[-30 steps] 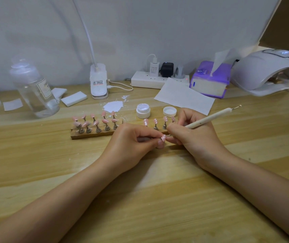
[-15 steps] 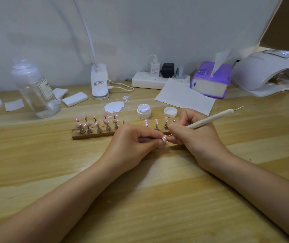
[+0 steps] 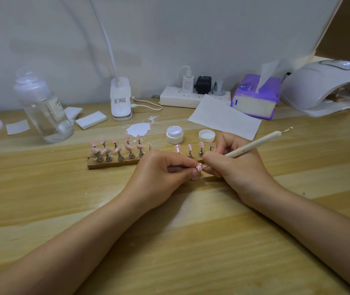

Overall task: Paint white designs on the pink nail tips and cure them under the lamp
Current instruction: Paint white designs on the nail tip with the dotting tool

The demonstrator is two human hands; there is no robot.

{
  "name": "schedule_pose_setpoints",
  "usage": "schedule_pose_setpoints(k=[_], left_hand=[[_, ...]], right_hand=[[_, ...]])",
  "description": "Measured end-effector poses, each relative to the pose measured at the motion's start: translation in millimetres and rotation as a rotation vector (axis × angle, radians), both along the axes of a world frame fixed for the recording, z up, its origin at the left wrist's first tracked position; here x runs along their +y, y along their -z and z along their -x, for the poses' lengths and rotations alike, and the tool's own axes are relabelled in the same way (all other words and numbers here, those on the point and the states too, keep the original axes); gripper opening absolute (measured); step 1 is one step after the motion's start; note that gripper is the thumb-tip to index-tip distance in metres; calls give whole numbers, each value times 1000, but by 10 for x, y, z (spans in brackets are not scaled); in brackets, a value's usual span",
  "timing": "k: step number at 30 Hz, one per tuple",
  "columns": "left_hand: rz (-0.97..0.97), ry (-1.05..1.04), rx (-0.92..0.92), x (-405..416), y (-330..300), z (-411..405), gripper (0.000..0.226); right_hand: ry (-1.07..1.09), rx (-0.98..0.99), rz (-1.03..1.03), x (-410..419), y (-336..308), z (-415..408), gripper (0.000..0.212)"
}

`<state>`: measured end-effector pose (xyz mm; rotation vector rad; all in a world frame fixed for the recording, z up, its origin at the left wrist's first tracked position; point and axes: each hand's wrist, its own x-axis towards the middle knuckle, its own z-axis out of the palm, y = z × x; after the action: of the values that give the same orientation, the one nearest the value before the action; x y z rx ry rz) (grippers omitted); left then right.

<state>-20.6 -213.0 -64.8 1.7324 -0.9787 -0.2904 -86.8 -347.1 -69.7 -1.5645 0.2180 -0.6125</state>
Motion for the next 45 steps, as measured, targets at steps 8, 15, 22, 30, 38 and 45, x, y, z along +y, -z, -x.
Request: schedule_pose_setpoints(k=[8, 15, 22, 30, 38, 45], left_hand=[[2, 6, 15, -7, 4, -1, 22], [11, 4, 18, -2, 12, -2, 21], [19, 18, 32, -8, 12, -7, 24], [18, 20, 37, -4, 12, -3, 23], [14, 16, 20, -3, 0, 1, 24], [7, 2, 25, -3, 16, -7, 15]], right_hand=[[-8, -5, -1, 5, -3, 3, 40], [7, 3, -6, -1, 1, 3, 42], [15, 2, -5, 3, 2, 0, 40], [22, -1, 4, -3, 6, -4, 39], [13, 7, 19, 0, -3, 3, 40], [2, -17, -110, 15, -41, 13, 42]])
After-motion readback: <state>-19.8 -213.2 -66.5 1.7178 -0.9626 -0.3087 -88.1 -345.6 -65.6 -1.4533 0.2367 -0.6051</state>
